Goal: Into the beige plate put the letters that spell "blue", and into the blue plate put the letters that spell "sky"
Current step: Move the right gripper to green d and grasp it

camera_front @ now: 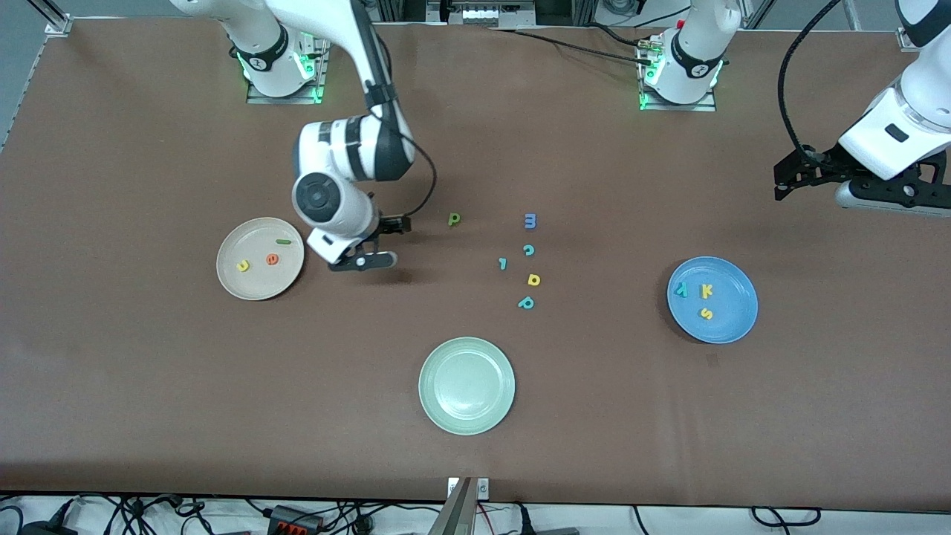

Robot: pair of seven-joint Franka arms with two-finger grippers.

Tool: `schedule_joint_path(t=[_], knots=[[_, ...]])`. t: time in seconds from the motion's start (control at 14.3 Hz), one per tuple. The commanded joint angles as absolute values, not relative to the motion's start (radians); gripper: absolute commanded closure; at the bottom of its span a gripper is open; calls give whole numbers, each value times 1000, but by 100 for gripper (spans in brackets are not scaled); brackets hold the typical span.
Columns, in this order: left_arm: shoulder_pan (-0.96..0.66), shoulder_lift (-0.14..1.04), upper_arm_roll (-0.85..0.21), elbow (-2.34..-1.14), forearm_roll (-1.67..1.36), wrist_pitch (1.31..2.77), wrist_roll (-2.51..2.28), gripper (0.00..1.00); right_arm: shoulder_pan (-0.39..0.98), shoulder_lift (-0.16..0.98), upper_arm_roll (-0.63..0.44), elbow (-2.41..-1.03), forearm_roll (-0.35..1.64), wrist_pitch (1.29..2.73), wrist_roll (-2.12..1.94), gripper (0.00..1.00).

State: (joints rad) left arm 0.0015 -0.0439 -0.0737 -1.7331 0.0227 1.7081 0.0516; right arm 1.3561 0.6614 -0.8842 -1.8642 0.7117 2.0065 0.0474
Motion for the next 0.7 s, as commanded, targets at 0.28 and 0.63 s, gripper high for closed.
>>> schedule_joint_path(t=[0.28,0.63], knots=[[8,-29,-83,-1701,15,1684,69,0,1505,735,-858,-1871,805,2187,358,4],[8,-29,-84,-1701,15,1684,69,0,1506,736,-776,-1871,805,2255,523,23]])
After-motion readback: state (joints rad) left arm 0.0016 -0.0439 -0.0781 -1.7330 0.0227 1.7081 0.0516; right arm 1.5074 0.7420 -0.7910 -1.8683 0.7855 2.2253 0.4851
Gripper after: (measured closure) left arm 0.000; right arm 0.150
